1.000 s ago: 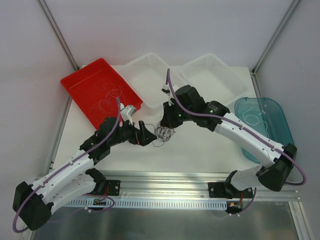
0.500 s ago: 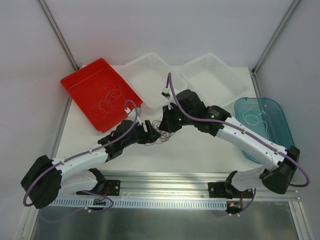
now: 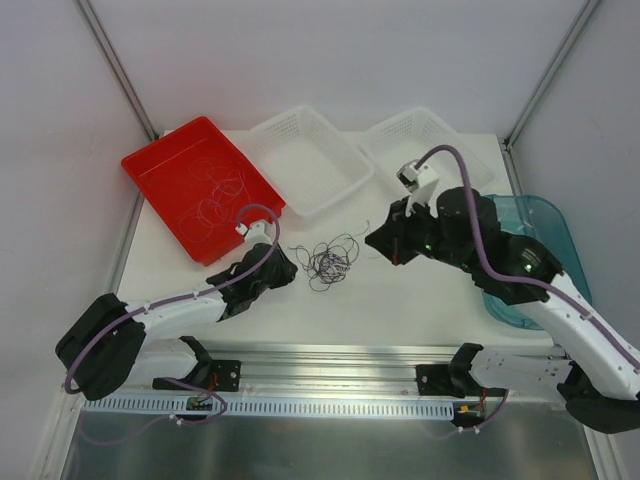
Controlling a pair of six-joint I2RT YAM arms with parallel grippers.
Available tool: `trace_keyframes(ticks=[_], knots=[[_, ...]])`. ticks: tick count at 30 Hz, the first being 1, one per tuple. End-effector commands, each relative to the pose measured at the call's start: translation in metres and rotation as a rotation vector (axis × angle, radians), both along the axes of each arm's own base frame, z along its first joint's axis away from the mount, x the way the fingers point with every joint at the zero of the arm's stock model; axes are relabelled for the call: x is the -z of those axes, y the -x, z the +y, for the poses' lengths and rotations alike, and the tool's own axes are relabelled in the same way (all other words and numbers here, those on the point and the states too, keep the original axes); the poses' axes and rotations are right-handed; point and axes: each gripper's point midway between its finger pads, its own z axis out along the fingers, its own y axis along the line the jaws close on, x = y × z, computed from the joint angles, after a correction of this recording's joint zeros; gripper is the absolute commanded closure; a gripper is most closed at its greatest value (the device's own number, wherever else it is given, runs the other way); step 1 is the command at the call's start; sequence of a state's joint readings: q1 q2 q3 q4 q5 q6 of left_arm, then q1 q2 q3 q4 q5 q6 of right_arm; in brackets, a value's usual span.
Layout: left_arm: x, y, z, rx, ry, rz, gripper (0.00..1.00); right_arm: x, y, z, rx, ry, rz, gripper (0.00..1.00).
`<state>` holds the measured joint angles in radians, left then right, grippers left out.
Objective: Untangle the cables
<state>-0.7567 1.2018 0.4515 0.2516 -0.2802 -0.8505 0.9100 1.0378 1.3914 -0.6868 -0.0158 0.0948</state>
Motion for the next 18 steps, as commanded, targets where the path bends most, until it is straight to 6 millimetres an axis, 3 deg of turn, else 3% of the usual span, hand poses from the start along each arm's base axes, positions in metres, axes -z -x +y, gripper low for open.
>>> trace_keyframes(ticks=[1, 4, 7, 13, 18], knots=[[0.007, -0.010, 0.017, -0.094, -0.042, 0.014, 0.80, -0.024, -0.008, -0.037, 0.112, 0.025, -0.100, 0.99], [0.008, -0.011, 0.013, -0.066, -0.036, 0.036, 0.78, -0.019, -0.011, -0.051, 0.156, 0.046, -0.096, 0.99], [-0.004, -0.008, -0.006, 0.057, -0.014, 0.015, 0.70, -0.009, -0.010, -0.041, 0.117, 0.043, -0.051, 0.99], [-0.036, 0.013, -0.041, 0.309, 0.105, -0.068, 0.40, 0.022, -0.013, -0.017, 0.042, 0.084, 0.029, 0.99], [-0.055, 0.031, -0.063, 0.501, 0.121, -0.169, 0.20, 0.029, -0.012, -0.004, -0.009, 0.075, 0.043, 0.99]])
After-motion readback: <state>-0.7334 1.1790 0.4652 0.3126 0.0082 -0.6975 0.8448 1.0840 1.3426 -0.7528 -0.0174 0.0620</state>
